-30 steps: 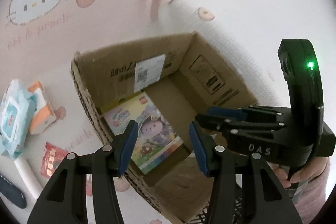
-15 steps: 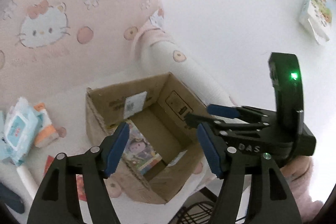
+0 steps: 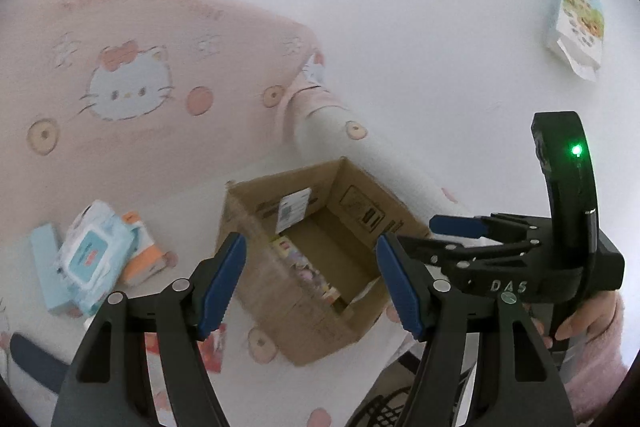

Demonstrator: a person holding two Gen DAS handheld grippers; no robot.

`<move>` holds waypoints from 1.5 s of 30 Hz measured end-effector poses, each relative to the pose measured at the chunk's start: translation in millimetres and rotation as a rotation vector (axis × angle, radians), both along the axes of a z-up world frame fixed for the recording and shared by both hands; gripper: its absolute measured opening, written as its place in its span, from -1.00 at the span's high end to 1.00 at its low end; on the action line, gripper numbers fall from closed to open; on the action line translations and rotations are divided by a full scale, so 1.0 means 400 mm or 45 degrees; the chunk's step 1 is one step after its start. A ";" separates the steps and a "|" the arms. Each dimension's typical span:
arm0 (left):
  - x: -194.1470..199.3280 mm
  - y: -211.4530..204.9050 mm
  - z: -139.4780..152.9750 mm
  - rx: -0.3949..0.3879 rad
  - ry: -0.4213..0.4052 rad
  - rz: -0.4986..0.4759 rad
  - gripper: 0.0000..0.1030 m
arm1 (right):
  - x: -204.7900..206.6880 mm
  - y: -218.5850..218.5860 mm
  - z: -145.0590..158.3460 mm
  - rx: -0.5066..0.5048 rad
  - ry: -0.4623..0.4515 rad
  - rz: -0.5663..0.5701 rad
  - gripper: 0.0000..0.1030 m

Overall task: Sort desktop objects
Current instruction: 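Move the left gripper back toward the baby wipes pack, then close the left gripper on the blue-lidded baby wipes pack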

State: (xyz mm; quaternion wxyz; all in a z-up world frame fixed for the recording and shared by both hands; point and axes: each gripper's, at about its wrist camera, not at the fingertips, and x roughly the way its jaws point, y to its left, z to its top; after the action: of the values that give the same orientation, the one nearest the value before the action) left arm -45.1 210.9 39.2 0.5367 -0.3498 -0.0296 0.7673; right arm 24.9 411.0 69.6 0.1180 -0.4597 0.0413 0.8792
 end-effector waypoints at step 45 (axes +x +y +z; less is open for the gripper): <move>-0.533 -0.279 -0.540 -0.217 -0.471 0.699 -0.38 | -0.510 -0.255 -0.551 -0.572 -0.133 0.223 -0.31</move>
State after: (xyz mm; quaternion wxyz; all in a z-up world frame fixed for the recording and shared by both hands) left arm -258.3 99.3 -176.8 0.2644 -0.5057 -0.1553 0.8063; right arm -179.1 308.9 -150.9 -0.0620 -0.5209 0.1896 0.8300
